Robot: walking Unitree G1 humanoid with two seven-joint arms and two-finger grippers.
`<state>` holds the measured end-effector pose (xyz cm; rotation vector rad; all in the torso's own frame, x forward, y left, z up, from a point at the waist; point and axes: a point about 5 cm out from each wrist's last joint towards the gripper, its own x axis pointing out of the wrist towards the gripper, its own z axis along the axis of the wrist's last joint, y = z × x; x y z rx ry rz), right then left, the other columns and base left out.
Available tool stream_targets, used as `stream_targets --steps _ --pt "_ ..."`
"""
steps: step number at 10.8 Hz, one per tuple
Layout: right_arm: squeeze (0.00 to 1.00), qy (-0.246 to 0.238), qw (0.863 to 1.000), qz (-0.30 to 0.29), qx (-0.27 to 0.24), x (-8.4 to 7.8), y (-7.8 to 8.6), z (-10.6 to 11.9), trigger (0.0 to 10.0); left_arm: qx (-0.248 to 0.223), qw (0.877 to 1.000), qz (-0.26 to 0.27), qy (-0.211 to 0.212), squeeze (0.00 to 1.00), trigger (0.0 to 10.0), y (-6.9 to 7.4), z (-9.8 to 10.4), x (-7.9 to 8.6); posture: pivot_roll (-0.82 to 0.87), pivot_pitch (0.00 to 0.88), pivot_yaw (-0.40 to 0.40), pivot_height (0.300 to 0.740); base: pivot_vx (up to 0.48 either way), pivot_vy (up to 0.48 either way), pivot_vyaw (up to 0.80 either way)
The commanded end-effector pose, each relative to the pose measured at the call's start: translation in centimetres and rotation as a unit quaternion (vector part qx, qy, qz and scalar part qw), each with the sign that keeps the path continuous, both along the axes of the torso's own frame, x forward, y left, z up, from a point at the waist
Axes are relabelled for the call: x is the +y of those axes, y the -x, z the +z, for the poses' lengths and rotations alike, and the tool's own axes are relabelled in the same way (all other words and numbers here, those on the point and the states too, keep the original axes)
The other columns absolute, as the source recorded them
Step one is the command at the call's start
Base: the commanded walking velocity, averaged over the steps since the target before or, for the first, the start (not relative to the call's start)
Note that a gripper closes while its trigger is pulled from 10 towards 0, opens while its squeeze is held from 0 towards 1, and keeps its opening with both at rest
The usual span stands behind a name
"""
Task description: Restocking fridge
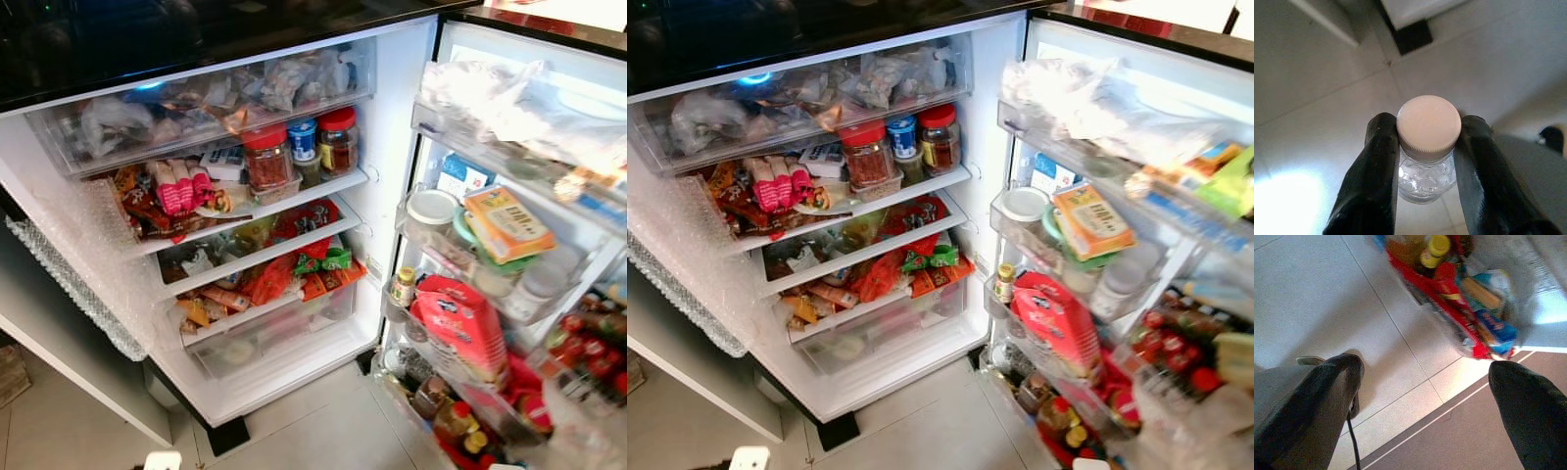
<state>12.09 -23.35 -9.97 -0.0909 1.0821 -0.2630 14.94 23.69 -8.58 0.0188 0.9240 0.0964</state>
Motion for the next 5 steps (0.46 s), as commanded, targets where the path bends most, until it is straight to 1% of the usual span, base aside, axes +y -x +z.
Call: stream_targets --steps 1,2,3,4,5 --pt "0.00 -0.006 1.000 0.008 0.001 0.4 -0.2 -0.1 10.0 -0.020 1.000 0.011 0.019 0.00 10.0 -0.3 0.2 -0.1 -0.19 0.000 0.049 0.740 0.000 0.000 0.00" --pt "0.00 -0.006 1.000 0.029 0.010 0.7 0.0 -0.2 10.0 -0.163 0.985 -0.036 0.042 0.00 10.0 -8.2 4.3 -2.5 -0.22 0.000 0.047 0.740 0.000 0.000 0.00" --pt "0.00 -0.012 1.000 0.024 0.003 1.0 -0.1 -0.2 10.0 -0.213 0.974 -0.060 0.041 0.00 10.0 -10.5 6.0 -3.6 -0.24 0.000 0.047 0.740 0.000 0.000 0.00" --pt "0.00 -0.017 1.000 0.018 -0.004 1.3 -0.4 -0.1 10.0 -0.241 0.967 -0.075 0.047 0.00 10.0 -11.6 6.9 -4.5 -0.22 0.000 0.039 0.740 0.000 0.000 0.00" --pt "0.00 -0.017 1.000 0.020 -0.005 1.3 -0.4 -0.1 10.0 -0.245 0.965 -0.076 0.049 0.00 10.0 -11.7 7.0 -4.6 -0.22 0.000 0.039 0.740 0.000 0.000 0.00"
